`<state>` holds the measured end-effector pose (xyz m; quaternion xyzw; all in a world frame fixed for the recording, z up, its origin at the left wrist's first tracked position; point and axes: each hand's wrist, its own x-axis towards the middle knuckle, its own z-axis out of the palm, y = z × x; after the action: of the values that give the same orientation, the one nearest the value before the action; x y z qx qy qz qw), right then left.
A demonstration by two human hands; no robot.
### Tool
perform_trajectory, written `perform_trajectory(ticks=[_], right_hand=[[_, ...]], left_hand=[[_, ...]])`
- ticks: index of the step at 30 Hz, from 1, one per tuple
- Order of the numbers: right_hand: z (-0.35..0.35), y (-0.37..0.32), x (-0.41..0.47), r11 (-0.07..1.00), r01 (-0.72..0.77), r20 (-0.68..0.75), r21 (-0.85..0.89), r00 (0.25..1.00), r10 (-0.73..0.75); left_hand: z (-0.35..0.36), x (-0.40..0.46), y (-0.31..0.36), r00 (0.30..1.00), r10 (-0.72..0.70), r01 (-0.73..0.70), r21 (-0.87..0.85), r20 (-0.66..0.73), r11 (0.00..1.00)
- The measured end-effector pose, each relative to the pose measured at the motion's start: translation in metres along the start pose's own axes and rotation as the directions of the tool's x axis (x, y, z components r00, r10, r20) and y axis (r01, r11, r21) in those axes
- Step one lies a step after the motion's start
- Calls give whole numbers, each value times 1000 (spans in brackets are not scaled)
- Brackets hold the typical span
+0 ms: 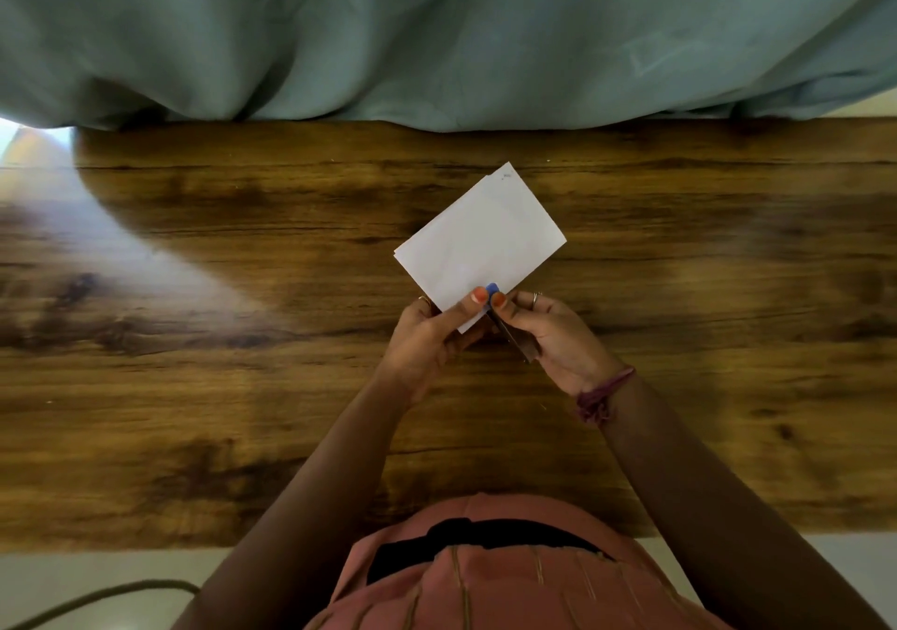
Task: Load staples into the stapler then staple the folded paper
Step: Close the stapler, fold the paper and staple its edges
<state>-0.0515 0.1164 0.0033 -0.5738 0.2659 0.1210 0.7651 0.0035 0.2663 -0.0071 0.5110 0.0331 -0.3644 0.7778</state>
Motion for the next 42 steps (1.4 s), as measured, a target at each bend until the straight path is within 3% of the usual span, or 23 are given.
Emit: perform_trajectory(ticks=[4,11,17,21,32,42], right_hand=[[0,3,2,999,2,-6,-44,1000,-3],[2,0,2,995,3,-35,-100,999,-7],[-1,-4,5,993,-24,-12,-113,1000,23],[-3,-8,5,997,-23,20,-77,999,25],[-20,-13,2,996,-45,82,73,996,39],[-18,-11,3,996,-46,58,75,997,42]], left_hand=[[4,2,-3,992,75,-65,90,-106,994],[2,4,-4,981,89,-80,58,-175,995],[-5,7,3,995,-28,31,31,-99,999],[-13,8,9,993,-94,86,-102,-74,991],[-23,9,13,991,-64,55,-79,-116,995],[-23,11,11,997,-33,30,-36,-72,999]])
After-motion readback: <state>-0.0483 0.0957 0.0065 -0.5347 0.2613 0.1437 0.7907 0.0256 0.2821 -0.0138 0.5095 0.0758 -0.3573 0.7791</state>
